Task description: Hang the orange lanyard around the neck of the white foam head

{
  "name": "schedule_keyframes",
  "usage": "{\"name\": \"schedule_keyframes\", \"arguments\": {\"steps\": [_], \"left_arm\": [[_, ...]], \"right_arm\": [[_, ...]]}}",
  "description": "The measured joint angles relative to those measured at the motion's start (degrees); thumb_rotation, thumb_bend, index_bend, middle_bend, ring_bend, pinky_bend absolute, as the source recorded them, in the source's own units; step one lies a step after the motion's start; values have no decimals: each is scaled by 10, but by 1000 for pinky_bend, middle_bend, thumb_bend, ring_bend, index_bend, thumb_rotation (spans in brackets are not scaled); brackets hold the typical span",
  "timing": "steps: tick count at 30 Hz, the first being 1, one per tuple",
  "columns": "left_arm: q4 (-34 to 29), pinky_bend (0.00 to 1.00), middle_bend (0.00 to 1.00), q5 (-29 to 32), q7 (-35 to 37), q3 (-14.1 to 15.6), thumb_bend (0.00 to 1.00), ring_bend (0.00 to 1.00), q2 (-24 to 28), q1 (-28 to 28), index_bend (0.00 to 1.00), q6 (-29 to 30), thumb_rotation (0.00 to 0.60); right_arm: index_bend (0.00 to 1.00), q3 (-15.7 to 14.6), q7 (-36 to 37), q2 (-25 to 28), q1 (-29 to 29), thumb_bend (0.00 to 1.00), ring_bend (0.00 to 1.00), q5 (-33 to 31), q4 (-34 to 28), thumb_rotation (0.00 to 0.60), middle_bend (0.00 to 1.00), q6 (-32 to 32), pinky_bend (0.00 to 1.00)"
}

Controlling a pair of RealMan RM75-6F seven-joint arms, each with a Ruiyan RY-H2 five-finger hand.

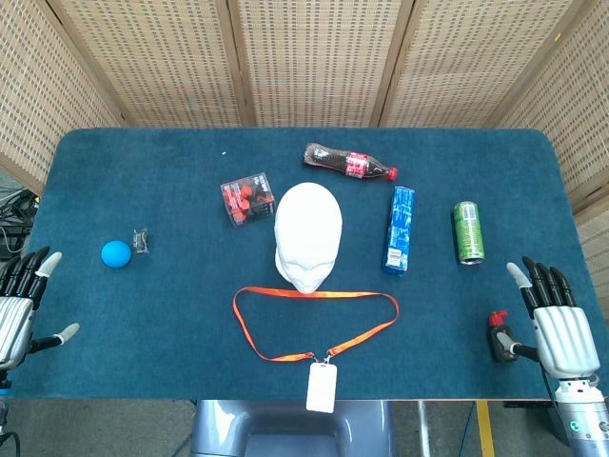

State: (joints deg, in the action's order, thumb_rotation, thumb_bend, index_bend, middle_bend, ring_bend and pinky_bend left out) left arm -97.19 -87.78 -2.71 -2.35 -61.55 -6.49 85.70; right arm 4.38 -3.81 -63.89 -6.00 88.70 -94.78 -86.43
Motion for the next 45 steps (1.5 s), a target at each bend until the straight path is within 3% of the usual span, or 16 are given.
{"name": "schedule_keyframes", "arguments": {"steps": [9,14,16,20,29,45], "left_arm": [[4,0,0,7,-2,-2,0,0,-3,-2,0,-6,600],[2,0,0,17,-13,-6,0,0,-7,-10,0,-19,600],[1,0,0,20,-16,-8,0,0,-8,-11,0,-22,600],[5,0,0,37,-22,-12,0,0,-12,-17,0,-37,600],[18,0,0,69,-35,-21,0,0,-24,-33,0,-68,600],[27,0,0,86,-32,-24,0,0,-27,-41,0,-81,600]], "right_arm": [[16,-4,1,-4,-9,0,0,-2,2,600,0,24,0],[206,-6,18,-2,-49,43,0,4,4,600,0,96,0],[317,-5,24,-1,-68,125,0,7,5,600,0,124,0],[419,0,36,-7,-122,246,0,13,10,600,0,197,0],[447,21,30,-96,-230,372,0,-18,72,600,0,325,0],[466,33,-127,-223,-291,453,0,-105,166,600,0,370,0]]}}
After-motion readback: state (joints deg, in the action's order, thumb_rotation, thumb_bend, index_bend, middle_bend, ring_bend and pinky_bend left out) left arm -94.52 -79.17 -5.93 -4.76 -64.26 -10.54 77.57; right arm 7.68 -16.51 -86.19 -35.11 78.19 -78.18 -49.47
